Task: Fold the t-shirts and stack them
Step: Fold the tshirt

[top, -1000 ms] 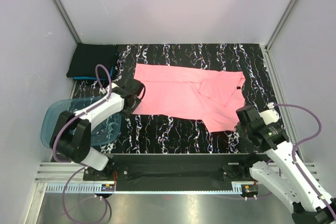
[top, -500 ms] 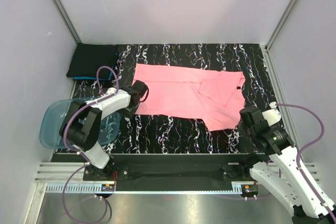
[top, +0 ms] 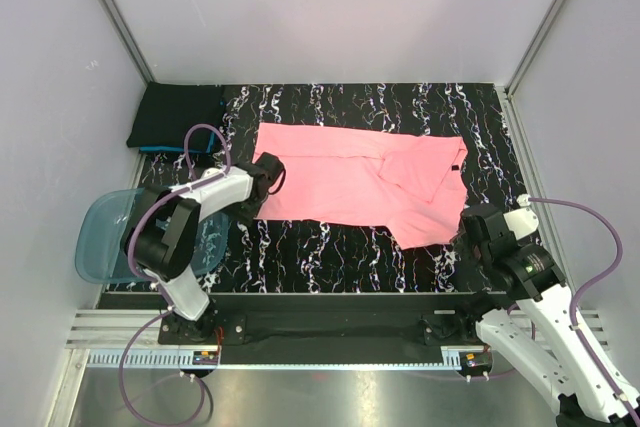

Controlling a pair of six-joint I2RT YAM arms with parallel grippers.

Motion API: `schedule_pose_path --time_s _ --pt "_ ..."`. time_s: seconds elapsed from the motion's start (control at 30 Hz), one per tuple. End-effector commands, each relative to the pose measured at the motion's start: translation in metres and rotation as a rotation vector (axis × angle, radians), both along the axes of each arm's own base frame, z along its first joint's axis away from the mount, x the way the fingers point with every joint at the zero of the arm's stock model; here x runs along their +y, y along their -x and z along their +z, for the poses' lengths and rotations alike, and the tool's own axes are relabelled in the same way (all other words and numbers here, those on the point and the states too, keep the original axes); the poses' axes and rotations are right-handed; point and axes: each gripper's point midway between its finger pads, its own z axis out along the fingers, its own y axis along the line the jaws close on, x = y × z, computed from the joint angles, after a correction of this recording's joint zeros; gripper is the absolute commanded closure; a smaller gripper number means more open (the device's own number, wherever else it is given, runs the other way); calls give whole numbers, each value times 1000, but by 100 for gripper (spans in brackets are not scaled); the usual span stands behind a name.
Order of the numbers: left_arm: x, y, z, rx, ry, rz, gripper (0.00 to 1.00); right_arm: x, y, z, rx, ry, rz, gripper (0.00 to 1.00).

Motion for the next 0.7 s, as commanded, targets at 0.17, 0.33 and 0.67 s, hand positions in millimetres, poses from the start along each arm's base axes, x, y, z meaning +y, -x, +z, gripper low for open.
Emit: schedule_pose_path --time_s 0.17,0.33,0.67 --pt "7 1 0 -1 -46 47 52 -11 0 15 -35 25 -45 100" --pt "4 -1 10 2 -99 24 51 -16 5 17 -40 38 -52 100" --pt "0 10 6 49 -109 35 57 -15 6 19 -59 23 -46 100"
